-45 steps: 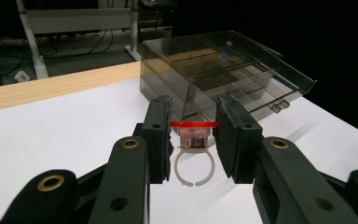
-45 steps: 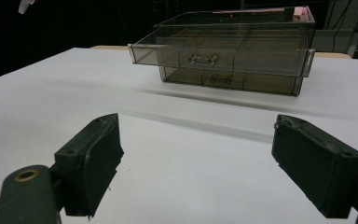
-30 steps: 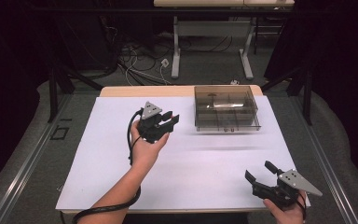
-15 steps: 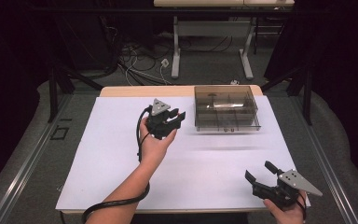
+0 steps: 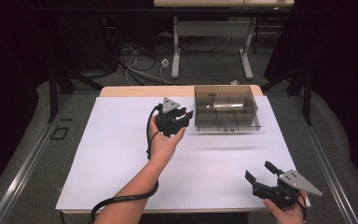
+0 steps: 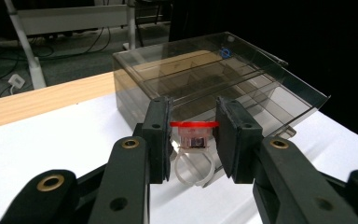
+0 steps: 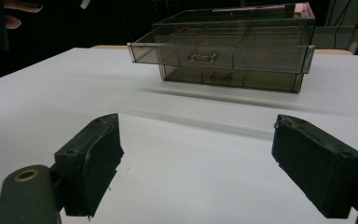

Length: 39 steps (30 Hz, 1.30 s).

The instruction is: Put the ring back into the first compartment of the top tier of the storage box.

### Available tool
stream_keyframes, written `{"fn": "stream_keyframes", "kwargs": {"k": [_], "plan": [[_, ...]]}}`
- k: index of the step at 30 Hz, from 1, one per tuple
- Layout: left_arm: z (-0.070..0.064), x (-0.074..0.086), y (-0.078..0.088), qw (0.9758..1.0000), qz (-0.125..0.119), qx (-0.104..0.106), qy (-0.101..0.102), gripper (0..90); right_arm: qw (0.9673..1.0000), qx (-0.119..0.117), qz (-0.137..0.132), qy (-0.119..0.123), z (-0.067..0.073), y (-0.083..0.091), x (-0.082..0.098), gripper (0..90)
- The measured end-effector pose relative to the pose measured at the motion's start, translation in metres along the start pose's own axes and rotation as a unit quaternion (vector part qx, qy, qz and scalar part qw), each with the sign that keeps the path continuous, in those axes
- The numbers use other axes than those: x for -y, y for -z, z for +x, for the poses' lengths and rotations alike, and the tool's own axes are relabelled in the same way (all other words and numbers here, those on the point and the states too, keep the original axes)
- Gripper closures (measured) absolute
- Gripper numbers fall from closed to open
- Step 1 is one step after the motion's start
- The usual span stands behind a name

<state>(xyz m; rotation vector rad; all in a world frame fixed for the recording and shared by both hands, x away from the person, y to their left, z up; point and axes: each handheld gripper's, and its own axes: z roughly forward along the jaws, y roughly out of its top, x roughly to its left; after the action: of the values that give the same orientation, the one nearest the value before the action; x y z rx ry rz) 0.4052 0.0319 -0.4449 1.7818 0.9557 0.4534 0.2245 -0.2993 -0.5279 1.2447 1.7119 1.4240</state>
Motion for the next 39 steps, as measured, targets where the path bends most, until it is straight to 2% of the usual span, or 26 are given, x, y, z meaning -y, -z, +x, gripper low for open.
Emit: {"fn": "stream_keyframes", "kwargs": {"k": [9,16,21,25,30,35,36,39], "plan": [[-0.015,-0.007,-0.014,1.0,-0.002,0.01,-0.001,66.5,1.0,-0.001,-0.001,-0.002,0.0,0.001,0.0,14.9],[-0.026,-0.01,-0.025,0.9997,0.005,0.015,-0.018,66.5,1.0,0.0,0.003,-0.007,0.0,0.001,0.0,14.9],[-0.03,-0.011,-0.032,0.9997,0.008,0.02,-0.015,66.5,1.0,-0.001,0.001,-0.007,-0.001,0.001,0.0,14.9],[-0.032,-0.011,-0.038,0.9995,0.013,0.022,-0.02,66.5,1.0,0.0,-0.002,-0.008,-0.001,0.001,0.001,14.9],[-0.033,-0.008,-0.046,0.9996,0.017,0.021,-0.012,66.5,1.0,-0.001,0.0,-0.004,-0.003,0.002,0.001,14.9],[-0.032,-0.007,-0.054,0.9994,0.025,0.016,-0.019,66.5,0.9999,-0.001,-0.002,-0.011,-0.002,0.0,0.001,14.9],[-0.032,-0.007,-0.056,0.9994,0.022,0.016,-0.022,66.4,1.0,-0.003,-0.001,-0.003,-0.003,0.0,0.001,14.9],[-0.03,-0.006,-0.06,0.9992,0.024,0.016,-0.027,66.4,1.0,-0.004,0.001,-0.003,-0.002,0.0,0.001,14.9]]}}
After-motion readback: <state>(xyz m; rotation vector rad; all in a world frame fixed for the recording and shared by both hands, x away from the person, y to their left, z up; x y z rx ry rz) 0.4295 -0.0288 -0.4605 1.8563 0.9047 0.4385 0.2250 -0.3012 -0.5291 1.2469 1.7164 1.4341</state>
